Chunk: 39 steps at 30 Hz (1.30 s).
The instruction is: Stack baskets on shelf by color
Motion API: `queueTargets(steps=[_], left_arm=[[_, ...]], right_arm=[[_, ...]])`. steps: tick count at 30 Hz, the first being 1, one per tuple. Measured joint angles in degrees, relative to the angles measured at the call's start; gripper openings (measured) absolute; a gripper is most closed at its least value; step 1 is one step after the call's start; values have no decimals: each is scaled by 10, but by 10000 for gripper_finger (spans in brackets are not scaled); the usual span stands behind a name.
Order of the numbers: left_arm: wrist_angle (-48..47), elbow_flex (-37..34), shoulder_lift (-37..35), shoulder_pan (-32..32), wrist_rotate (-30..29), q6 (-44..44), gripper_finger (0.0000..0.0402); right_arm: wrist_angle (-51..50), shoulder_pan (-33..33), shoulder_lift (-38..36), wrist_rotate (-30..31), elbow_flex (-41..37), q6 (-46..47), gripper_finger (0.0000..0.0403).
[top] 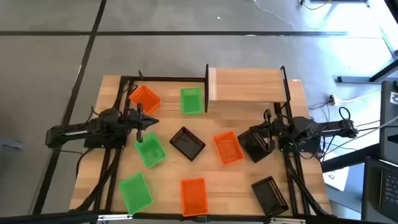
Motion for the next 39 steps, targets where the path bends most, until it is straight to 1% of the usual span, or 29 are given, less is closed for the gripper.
queueTargets(steps=[29,31,35,37,39], left_arm=[[0,0,0,0,0,0,0],[0,0,0,0,0,0,0],[0,0,0,0,0,0,0],[0,0,0,0,0,0,0],[0,0,0,0,0,0,0]], right_arm=[[0,0,0,0,0,0,3],[5,0,0,1,0,-15,3],[44,0,0,1,0,-77,3],[57,0,0,-3,0,-80,3],[59,0,0,-4,0,-58,3]])
